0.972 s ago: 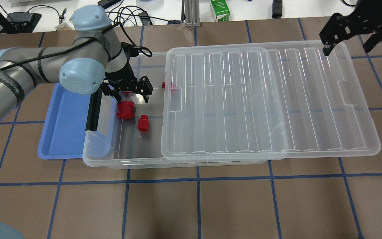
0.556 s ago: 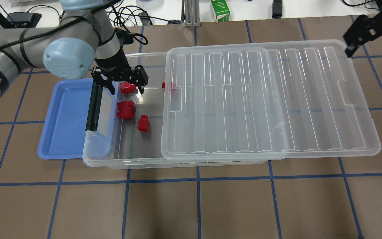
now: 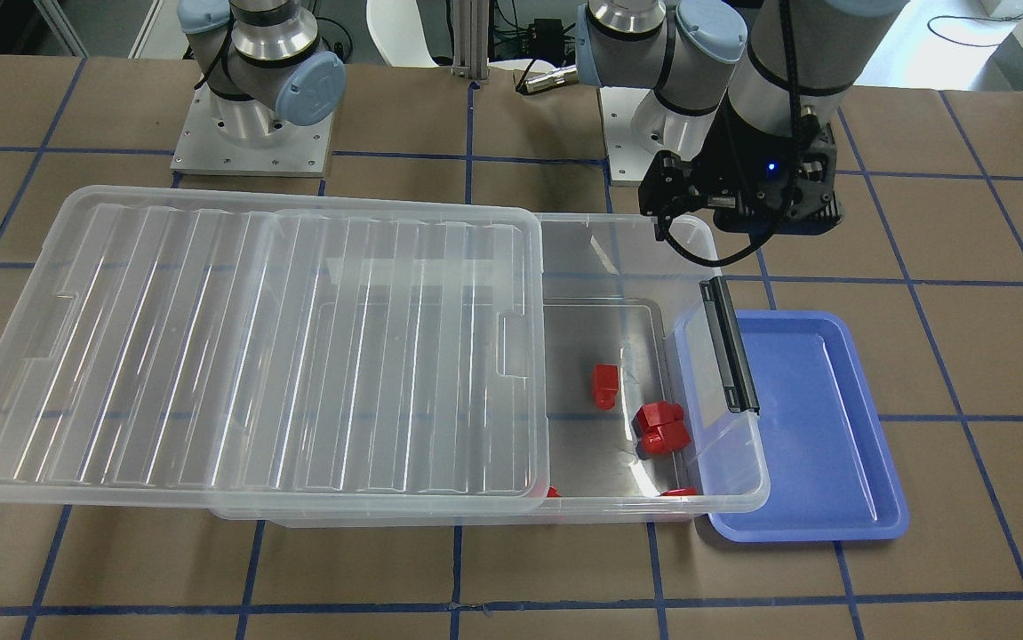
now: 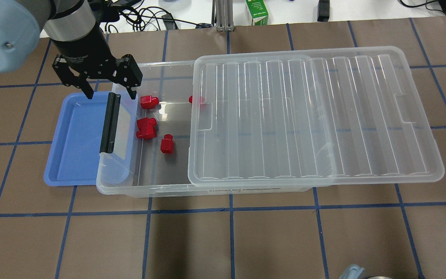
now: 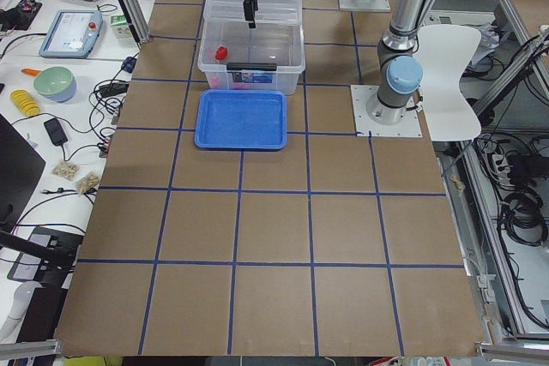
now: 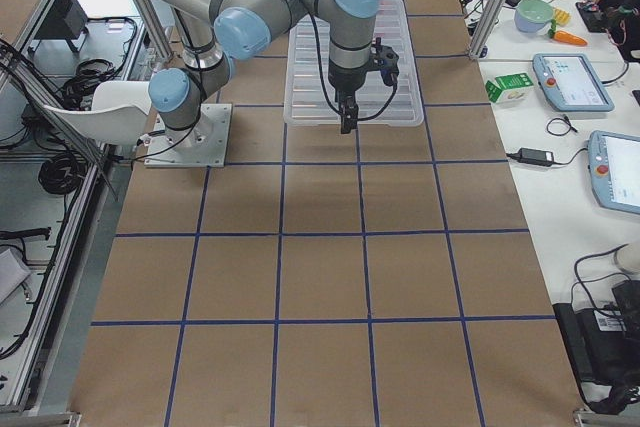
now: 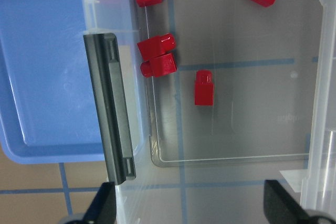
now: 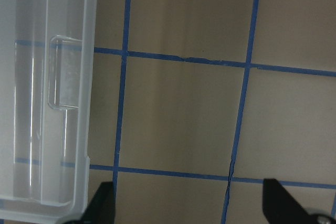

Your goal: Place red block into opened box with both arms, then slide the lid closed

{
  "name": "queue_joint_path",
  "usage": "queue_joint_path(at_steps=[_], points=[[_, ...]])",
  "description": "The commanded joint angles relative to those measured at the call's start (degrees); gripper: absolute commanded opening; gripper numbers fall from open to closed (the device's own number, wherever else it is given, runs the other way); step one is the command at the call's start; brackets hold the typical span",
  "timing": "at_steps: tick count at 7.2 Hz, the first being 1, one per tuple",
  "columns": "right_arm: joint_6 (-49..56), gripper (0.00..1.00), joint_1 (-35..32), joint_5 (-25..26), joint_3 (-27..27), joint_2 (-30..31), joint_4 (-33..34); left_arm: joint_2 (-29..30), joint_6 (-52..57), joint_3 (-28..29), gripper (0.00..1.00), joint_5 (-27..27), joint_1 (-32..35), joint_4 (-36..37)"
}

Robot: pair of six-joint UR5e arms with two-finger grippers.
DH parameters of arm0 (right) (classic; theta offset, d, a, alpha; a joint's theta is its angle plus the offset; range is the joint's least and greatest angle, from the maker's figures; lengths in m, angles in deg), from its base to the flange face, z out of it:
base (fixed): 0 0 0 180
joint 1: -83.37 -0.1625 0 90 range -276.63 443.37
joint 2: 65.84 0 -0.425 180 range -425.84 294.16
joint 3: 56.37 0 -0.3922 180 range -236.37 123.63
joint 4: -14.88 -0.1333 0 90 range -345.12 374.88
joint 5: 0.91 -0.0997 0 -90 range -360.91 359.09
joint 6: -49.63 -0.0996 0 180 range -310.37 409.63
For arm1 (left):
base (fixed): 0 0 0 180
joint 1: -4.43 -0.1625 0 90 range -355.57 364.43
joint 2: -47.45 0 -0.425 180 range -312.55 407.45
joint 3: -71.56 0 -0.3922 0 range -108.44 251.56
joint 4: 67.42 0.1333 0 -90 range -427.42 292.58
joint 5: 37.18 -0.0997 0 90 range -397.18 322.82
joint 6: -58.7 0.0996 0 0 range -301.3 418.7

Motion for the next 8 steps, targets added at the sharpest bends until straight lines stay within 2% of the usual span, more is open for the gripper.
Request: queue_joint_path(at_steps=[1, 2, 4, 7, 8], points=[[-1.2, 1.0, 0.3, -0.3, 4.8, 0.0, 2.3, -2.4, -0.7, -0.4, 1.0, 2.6, -0.4, 0.0], [-1.1, 1.0, 0.1, -0.2, 10.6, -1.4, 11.0, -1.8, 0.3, -0.8, 1.0, 3.3, -1.3, -0.5], [-1.0, 1.0, -0.1, -0.2, 18.9, -3.4, 21.5, -2.1, 0.6, -1.1, 1.0, 2.7, -3.6, -2.0], [-3.7, 1.0, -1.5, -2.7, 19.6, -3.6, 22.5, -3.5, 0.3, -3.8, 1.0, 3.0, -3.2, -1.8], [-6.4, 1.0, -3.9, -2.7, 19.8, -3.7, 22.6, -4.5, 0.6, -4.0, 1.0, 1.7, -3.0, -2.4]])
